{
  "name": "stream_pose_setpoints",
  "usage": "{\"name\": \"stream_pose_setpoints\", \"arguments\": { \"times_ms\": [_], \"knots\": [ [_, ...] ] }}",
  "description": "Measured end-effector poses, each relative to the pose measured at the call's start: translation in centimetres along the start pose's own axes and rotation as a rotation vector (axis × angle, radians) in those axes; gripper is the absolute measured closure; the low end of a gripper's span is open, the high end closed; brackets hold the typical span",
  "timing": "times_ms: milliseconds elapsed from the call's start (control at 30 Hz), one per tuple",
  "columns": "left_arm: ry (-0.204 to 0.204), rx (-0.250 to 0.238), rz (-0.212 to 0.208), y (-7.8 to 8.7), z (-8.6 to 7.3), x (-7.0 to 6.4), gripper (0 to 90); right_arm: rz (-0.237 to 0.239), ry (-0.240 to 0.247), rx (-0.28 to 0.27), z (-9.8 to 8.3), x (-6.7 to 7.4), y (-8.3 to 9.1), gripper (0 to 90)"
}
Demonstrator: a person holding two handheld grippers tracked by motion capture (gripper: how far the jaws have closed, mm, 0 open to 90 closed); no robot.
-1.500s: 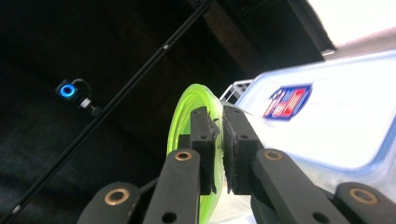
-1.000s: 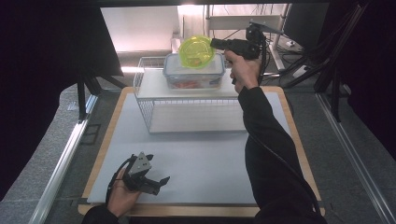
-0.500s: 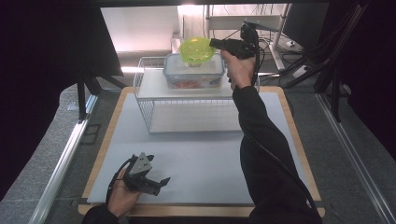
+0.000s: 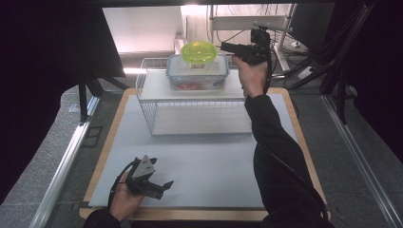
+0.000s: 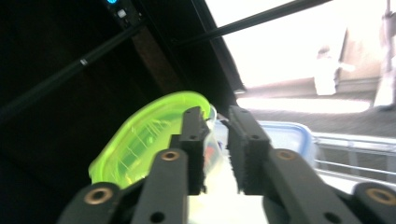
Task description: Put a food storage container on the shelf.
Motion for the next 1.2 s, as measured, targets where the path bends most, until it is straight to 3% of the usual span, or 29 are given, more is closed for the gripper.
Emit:
{"name": "stream_pose_setpoints", "arguments": {
  "times_ms": [100, 233, 300, 400, 567, 1200],
  "knots": [
    [-0.001, 0.001, 0.001, -0.1, 0.0, 0.0, 0.8, -0.013, 0.077, 0.006, -1.0, 0.1, 1.2, 89.5],
    [0.0, 0.003, 0.001, -0.1, 0.0, 0.0, 0.9, -0.009, 0.229, 0.076, -3.7, 1.4, 1.4, 90.0],
    [-0.002, 0.004, 0.002, -0.1, 0.0, 0.0, 0.8, 0.014, 0.281, 0.111, -5.2, 2.4, 1.0, 90.0],
    [-0.002, 0.004, 0.003, -0.1, 0.0, 0.0, 0.8, 0.033, 0.319, 0.144, -6.5, 3.4, 0.3, 90.0],
    [-0.003, 0.003, 0.002, -0.1, 0.0, 0.0, 0.9, 0.021, 0.346, 0.149, -6.9, 4.0, -0.7, 90.0],
    [-0.004, 0.002, 0.0, -0.1, 0.0, 0.0, 0.9, 0.003, 0.302, 0.155, -6.2, 4.2, -3.4, 90.0]
  ]
}}
Point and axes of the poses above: each handheld gripper's, and its own axes: y roughly backward along the jaws, z roughly out of its top, x roughly to its left, the point moved 8 cm from there along -y, roughly forward along the jaws, and after that the axes turned 10 degrees about -z, right-handed, at the moved point
